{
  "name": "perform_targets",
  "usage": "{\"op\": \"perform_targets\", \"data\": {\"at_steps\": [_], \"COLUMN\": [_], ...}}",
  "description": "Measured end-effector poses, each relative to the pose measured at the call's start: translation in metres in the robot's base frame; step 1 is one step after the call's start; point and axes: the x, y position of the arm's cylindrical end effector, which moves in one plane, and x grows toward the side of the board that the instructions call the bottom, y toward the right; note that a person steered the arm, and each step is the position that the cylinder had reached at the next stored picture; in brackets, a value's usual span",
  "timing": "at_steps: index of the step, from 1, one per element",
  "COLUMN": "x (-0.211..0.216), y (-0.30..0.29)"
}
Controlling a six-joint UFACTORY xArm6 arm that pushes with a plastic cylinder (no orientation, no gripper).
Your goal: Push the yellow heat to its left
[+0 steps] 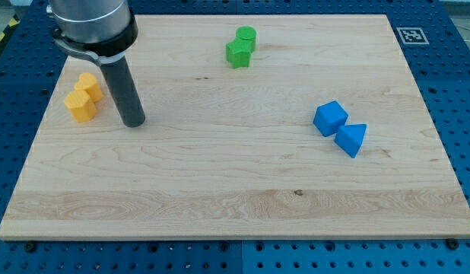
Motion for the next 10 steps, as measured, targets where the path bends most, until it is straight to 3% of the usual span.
{"op": "perform_targets", "data": {"at_steps": [7, 10], "x": [-0.051, -0.082], "y": [-0.017, -0.107]}}
